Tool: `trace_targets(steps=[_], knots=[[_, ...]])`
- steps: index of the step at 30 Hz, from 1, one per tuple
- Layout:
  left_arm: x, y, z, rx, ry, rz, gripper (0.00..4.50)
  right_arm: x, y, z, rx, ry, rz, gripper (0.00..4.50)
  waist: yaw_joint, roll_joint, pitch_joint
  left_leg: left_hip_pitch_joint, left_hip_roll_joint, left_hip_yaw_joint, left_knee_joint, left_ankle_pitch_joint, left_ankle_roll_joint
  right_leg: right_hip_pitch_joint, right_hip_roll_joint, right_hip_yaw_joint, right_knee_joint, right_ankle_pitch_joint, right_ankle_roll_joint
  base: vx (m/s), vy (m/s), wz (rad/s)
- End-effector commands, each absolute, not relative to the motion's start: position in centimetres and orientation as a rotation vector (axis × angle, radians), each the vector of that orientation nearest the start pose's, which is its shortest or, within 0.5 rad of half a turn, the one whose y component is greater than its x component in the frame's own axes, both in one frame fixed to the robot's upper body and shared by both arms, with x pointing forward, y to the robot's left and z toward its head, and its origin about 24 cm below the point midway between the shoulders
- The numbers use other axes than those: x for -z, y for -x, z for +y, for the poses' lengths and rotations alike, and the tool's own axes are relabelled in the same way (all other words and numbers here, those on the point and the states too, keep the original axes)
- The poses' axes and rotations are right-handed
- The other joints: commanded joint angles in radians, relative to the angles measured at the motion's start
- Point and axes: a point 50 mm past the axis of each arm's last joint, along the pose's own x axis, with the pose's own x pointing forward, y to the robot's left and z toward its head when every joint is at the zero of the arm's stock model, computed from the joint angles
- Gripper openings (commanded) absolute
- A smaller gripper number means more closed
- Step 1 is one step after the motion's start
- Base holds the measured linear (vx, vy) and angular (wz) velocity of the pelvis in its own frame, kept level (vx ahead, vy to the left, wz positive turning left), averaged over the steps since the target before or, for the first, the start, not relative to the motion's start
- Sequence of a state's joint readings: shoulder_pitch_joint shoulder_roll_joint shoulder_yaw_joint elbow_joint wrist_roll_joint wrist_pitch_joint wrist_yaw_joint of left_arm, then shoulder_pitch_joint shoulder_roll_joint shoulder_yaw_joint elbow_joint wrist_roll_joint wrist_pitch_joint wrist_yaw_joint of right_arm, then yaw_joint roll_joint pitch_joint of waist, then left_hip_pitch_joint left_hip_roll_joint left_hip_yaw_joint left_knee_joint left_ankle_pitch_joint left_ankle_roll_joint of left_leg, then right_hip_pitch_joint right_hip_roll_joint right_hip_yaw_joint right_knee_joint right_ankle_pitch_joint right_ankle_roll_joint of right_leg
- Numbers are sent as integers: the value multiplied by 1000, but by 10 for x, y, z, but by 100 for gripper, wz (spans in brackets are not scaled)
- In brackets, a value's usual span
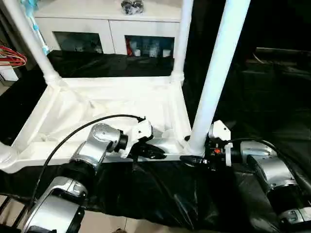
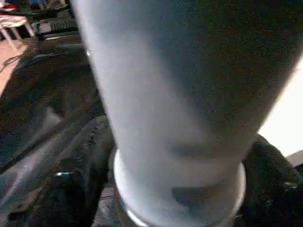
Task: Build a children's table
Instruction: Rotate leg to tighten
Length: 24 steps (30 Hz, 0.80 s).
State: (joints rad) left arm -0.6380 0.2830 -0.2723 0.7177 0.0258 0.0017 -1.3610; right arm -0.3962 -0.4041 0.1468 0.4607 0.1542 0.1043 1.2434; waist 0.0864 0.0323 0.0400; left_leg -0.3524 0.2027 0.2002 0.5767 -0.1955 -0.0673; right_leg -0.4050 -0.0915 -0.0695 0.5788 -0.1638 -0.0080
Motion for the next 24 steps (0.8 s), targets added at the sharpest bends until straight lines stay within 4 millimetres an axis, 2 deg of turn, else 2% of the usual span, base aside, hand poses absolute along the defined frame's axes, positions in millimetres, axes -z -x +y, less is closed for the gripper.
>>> trace_targets(steps=[1,7,10,11,14,15,16,17,18,19,20,21,22,24], knots=[[-54,-313,100,1571,-335,374,0,-29,-276,-145,-1392,124,412,326,-1,-8,-59,3,33,-10,-61,-177,84,53,-50,38,-52,-164,-263,0,0,0],[-53,-311,100,1578,-327,378,0,-29,-273,-143,-1402,118,424,282,0,-6,-58,4,32,-11,-63,-189,72,53,-52,37,-56,-196,-254,0,0,0],[-52,-312,96,1554,-320,369,0,-28,-276,-145,-1361,103,412,277,1,-10,-59,4,32,-11,-62,-184,71,54,-52,37,-54,-190,-255,0,0,0],[-52,-313,94,1535,-311,363,0,-28,-278,-145,-1328,97,399,276,2,-15,-59,3,32,-11,-62,-182,74,54,-52,37,-54,-191,-254,0,0,0],[-52,-316,91,1494,-303,360,0,-26,-283,-144,-1265,82,383,275,2,-14,-55,4,32,-11,-64,-199,66,50,-54,37,-58,-243,-243,0,0,0],[-52,-320,88,1441,-306,356,0,-24,-289,-143,-1183,75,366,275,2,-15,-55,4,32,-12,-64,-203,62,51,-55,37,-60,-258,-238,0,0,0],[-52,-324,85,1385,-310,350,0,-23,-296,-142,-1100,74,347,275,-3,-14,-53,7,32,-12,-66,-217,48,44,-57,38,-66,-294,-229,0,0,0],[-52,-329,81,1310,-307,347,0,-20,-306,-143,-970,57,346,275,-7,-17,-53,6,28,-16,-69,-229,35,51,-58,35,-68,-335,-214,0,0,0],[-53,-334,75,1247,-302,336,0,-17,-315,-144,-838,52,344,275,-12,-16,-51,4,27,-16,-69,-235,30,47,-57,36,-70,-354,-207,0,0,0],[-53,-334,75,1247,-302,336,0,-17,-315,-144,-838,52,344,275,-21,-13,-49,12,24,-18,-71,-268,7,42,-56,33,-79,-415,-191,0,0,0],[-54,-338,70,1202,-295,328,0,-15,-321,-144,-742,46,347,275,-26,-16,-50,11,23,-19,-70,-271,6,43,-56,33,-81,-425,-180,0,0,0],[-57,-343,59,1137,-277,309,0,-11,-328,-142,-620,22,363,275,-30,-13,-50,10,22,-19,-70,-270,5,41,-55,34,-81,-420,-181,0,0,0],[-58,-345,55,1112,-268,302,0,-9,-330,-141,-577,11,374,275,-35,-11,-50,11,22,-19,-70,-274,6,40,-52,34,-83,-407,-182,0,0,0],[-60,-346,49,1094,-261,294,0,-7,-332,-137,-526,-6,380,275,-35,-16,-53,9,19,-17,-67,-264,20,43,-52,35,-81,-380,-186,0,0,0]])
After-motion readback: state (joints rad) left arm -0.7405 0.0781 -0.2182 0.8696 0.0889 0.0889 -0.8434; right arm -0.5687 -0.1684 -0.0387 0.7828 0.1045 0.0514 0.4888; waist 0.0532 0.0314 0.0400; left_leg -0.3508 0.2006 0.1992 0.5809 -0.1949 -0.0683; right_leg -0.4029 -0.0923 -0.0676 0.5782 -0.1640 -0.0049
